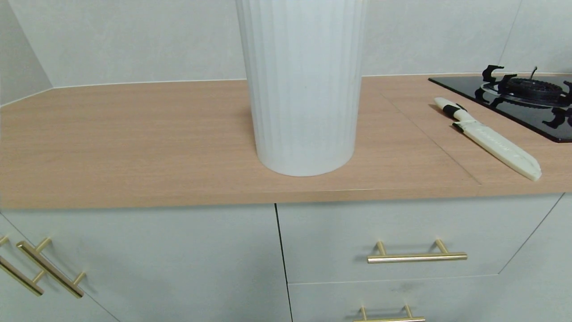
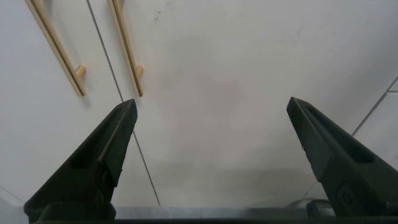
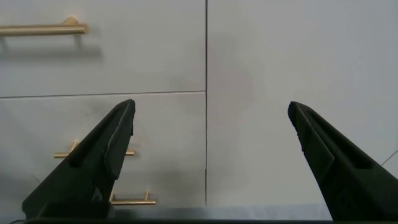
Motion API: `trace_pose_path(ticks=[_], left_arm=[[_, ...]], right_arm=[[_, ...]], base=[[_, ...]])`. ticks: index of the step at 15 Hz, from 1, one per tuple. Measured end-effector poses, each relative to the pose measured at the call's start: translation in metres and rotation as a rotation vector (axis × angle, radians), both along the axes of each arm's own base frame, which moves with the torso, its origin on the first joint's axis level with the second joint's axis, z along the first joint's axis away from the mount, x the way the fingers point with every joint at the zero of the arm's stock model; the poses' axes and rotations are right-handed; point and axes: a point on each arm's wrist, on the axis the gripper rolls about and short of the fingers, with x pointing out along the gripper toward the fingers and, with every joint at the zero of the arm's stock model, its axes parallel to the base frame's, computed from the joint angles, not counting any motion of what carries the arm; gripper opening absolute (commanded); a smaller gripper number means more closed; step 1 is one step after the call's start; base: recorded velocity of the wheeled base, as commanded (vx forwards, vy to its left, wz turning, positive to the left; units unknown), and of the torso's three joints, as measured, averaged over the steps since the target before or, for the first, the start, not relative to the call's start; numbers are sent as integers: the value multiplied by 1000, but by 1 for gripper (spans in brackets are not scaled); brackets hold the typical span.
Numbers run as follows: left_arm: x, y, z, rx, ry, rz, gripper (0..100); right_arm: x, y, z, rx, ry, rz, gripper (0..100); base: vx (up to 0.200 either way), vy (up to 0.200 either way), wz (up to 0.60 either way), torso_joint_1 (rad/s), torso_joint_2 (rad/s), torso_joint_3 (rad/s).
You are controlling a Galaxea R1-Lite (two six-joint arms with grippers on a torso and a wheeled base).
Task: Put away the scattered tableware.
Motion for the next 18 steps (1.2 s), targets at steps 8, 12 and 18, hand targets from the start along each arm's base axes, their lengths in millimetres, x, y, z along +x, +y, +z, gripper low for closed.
trace_pose_path(ticks=[8, 12, 18], left_arm=[[0, 0, 0, 0, 0, 0, 100], [0, 0, 0, 0, 0, 0, 100], [0, 0, 0, 0, 0, 0, 100]], right_arm=[[0, 0, 0, 0, 0, 0, 100], [0, 0, 0, 0, 0, 0, 100], [0, 0, 0, 0, 0, 0, 100]], base=[[0, 0, 0, 146, -429, -292], [0, 0, 0, 189, -476, -286], [0, 0, 0, 211, -496, -281]])
